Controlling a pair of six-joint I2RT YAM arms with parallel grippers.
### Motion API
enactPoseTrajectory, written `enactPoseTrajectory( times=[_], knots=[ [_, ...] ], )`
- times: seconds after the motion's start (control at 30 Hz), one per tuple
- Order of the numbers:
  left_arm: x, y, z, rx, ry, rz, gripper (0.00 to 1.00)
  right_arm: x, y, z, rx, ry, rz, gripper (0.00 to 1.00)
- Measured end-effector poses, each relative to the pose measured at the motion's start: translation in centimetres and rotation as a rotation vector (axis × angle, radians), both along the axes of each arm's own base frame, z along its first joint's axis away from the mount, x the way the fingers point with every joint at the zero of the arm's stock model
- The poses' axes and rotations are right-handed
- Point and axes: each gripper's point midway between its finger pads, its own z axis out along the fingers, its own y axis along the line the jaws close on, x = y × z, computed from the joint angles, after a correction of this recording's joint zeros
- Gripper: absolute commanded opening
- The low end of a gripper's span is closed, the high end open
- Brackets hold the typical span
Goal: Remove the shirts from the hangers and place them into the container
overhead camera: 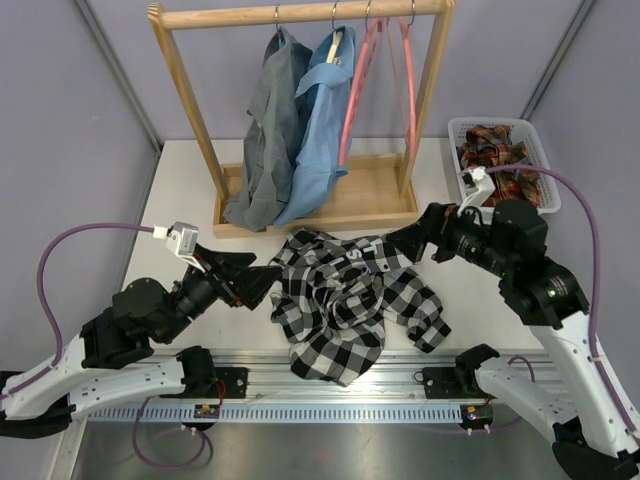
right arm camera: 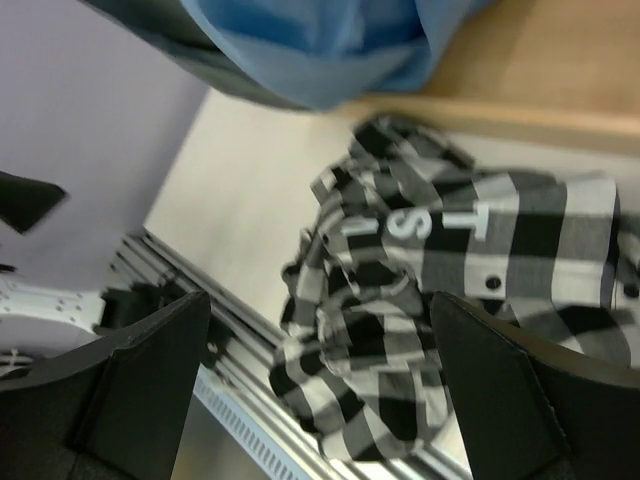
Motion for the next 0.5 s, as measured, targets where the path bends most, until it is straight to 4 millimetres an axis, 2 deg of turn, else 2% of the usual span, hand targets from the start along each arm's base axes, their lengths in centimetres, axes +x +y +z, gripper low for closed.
enactPoseTrajectory(
  times=[0.17,0.27,0.4,0.5],
  knots=[
    [-0.1,0.5,-0.2,0.003,0.005,0.004,0.99,0.2,1.2,-8.9,-0.171,0.209,0.028,1.00],
    [-0.1,0.6,-0.3,0.002,0.009,0.008,0.99,-0.9,3.3,-13.2,-0.288,0.302,0.094,0.99],
    [-0.1,0.6,-0.9,0.019,0.016,0.012,0.99,-2.2,6.5,-17.1,-0.446,0.343,0.152,0.99],
    [0.0,0.7,-1.0,0.021,0.019,0.015,0.99,-1.1,7.5,-20.1,-0.579,0.366,0.087,0.99]
  ],
)
